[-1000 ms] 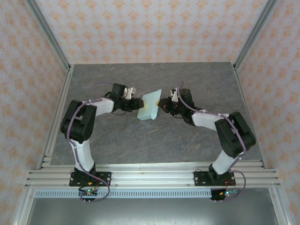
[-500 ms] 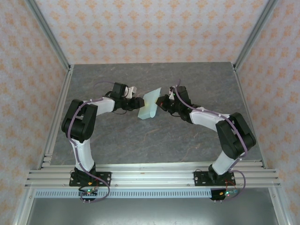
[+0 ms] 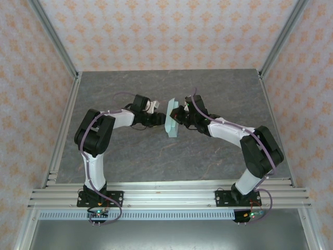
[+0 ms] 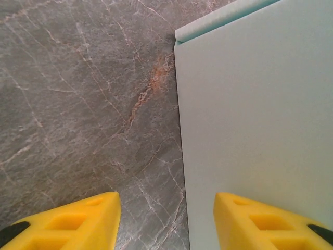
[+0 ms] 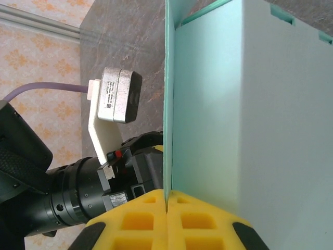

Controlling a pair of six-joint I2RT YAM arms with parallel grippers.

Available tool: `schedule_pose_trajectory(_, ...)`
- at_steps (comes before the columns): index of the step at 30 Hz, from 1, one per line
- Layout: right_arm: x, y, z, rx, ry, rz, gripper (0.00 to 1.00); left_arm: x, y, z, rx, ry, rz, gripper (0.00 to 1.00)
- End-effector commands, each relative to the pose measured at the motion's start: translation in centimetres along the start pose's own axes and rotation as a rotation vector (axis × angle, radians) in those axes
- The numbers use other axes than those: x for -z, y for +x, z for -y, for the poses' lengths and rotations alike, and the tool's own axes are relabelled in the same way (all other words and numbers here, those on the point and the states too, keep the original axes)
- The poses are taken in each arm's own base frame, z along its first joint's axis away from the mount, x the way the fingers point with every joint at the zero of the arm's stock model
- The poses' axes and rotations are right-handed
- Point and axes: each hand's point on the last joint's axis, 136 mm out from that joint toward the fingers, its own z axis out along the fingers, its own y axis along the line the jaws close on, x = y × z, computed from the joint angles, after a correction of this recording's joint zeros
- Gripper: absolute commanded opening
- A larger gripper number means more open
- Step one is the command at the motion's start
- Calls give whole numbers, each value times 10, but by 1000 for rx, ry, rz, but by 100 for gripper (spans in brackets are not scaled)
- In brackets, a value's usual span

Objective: Fold the paper box

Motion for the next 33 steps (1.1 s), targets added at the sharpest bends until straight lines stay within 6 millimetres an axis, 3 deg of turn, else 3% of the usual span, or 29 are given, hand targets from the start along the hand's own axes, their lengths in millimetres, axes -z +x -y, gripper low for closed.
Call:
schedule_pose_trajectory(1, -2, 0, 10, -10, 64, 18, 5, 4, 6, 0, -25, -68, -8, 53)
schedule_pose_trajectory(5, -1, -1, 12, -9, 71, 21, 5, 32, -5, -6, -55, -186, 108, 56)
schedule_pose_trajectory(9, 2, -1, 11, -4, 75, 27, 5, 66, -2, -9, -101, -281, 248, 62)
schedule_pose_trajectory(11, 4, -1, 12, 1, 79, 29, 5, 78, 5, -3, -138, -297, 311, 65)
schedule_pose_trajectory(18, 7, 0, 16, 2, 88, 32, 5, 96, 33, 50, -353, -196, 484, 76)
schedule_pose_trajectory(25, 7, 0, 17, 2, 89, 34, 5, 81, 51, 86, -554, -172, 521, 85)
schedule_pose_trajectory(33, 8, -1, 16, -2, 87, 34, 5, 55, 38, 93, -625, -280, 561, 89)
